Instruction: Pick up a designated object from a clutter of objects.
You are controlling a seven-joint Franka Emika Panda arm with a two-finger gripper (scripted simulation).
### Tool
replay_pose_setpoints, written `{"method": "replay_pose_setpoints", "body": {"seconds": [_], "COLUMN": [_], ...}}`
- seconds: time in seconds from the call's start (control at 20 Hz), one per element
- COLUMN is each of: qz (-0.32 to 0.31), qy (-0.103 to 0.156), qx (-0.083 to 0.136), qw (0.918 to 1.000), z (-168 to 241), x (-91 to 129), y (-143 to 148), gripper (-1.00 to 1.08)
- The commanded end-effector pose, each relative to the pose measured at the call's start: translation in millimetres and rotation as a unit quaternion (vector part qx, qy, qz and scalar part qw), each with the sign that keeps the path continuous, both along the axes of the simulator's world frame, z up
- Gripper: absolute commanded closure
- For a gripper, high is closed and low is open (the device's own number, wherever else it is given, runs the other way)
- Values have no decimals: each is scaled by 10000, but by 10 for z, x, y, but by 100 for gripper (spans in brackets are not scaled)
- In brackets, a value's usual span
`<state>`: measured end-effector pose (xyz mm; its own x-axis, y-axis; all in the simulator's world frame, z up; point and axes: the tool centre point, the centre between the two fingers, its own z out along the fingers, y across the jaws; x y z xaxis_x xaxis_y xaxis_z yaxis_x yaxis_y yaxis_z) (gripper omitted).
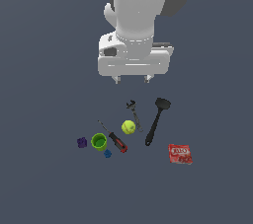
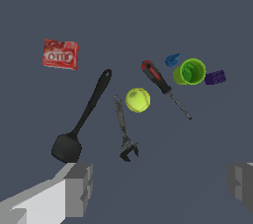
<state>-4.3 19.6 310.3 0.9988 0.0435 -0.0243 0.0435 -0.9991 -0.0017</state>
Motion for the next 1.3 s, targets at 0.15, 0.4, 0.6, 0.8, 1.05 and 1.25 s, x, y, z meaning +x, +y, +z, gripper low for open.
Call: {"method": "replay_pose_setpoints", "body": {"seconds": [0.15, 0.4, 0.6, 0.8, 1.05, 1.25], "qz": [29, 161, 182, 199, 338, 540], "qy": [-13, -72, -81, -80, -82, -86], "qx": [-1, -9, -10, -11, -18, -25], "qw": [10000, 9998, 9998, 9998, 9994, 9985], "z": [4, 24, 27, 3, -150, -374], "x": [13, 72, 81, 88, 140, 205], "y": [-1, -8, -8, -10, -18, -30], "gripper": [-92, -92, -92, -92, -92, -92]}}
